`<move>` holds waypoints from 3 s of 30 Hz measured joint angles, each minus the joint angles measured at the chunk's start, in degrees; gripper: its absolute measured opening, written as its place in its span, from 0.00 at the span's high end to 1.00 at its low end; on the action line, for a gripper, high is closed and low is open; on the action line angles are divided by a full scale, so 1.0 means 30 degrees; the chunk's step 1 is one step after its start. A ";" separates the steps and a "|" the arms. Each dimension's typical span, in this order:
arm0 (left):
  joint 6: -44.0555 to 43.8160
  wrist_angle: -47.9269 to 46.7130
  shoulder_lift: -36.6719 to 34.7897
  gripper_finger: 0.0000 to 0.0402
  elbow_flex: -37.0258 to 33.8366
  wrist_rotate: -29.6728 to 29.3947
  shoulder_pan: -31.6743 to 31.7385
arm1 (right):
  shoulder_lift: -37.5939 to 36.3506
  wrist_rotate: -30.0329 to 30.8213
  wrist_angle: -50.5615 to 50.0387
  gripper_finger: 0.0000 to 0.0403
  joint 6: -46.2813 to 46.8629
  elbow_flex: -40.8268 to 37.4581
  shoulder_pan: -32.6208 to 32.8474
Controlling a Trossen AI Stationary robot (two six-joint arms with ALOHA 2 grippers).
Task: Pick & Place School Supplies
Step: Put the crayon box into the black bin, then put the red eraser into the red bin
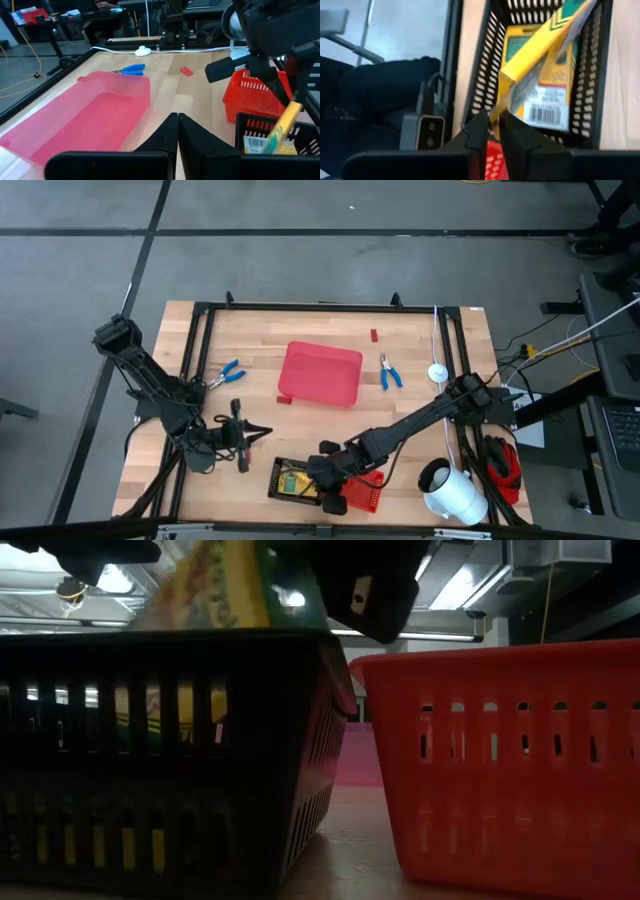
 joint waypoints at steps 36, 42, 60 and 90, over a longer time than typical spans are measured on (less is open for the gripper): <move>-1.0588 -1.0414 0.1871 0.97 0.0287 1.3358 0.0840 | -0.2280 1.0189 -0.2569 0.72 -0.2239 0.0000 0.3072; -1.2837 -1.1207 0.2113 0.95 0.1136 1.3805 -0.0404 | -0.2302 1.0656 -0.2544 0.72 -0.2194 0.0000 0.3421; -0.4987 -2.2330 1.0773 0.95 1.0030 1.2670 -0.1936 | -0.2302 1.3702 -0.2632 0.72 -0.2187 0.0000 0.5527; 0.2798 -2.1502 1.1896 0.59 1.0133 1.2845 -0.0957 | -0.2302 1.9978 -0.3127 0.72 0.0546 0.0000 0.8860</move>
